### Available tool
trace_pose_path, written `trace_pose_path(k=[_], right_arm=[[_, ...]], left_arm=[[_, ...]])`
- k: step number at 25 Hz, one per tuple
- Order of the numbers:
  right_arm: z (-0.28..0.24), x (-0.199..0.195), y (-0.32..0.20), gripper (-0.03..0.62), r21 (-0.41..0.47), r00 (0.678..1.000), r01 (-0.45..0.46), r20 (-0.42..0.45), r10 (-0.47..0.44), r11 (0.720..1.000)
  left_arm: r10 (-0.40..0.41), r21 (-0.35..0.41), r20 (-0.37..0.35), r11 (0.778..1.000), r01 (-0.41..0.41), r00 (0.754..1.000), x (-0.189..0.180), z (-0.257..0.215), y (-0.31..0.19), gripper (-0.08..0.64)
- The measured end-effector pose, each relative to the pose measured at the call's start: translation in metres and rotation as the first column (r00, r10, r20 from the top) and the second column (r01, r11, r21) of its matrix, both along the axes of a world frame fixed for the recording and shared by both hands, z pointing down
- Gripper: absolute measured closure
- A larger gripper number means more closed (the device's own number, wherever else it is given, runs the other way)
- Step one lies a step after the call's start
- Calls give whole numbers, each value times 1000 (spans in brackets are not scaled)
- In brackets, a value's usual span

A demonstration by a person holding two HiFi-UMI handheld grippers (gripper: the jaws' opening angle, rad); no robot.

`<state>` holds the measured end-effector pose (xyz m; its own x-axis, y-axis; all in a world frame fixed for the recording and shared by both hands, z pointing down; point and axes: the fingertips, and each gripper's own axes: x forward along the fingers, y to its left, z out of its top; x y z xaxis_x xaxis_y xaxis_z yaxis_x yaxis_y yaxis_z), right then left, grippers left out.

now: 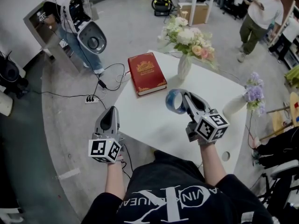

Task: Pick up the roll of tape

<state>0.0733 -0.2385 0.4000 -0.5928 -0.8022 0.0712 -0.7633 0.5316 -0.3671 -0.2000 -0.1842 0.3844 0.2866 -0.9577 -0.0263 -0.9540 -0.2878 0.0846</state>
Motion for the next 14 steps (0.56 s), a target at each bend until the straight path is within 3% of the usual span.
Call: trace_pose_path(k=[14], right_arm=[[-3,-5,4,526,-1,1000,-3,-2,3,1000]], left_arm=[[6,-7,-10,1000,-6,1000,-5,1,3,558]])
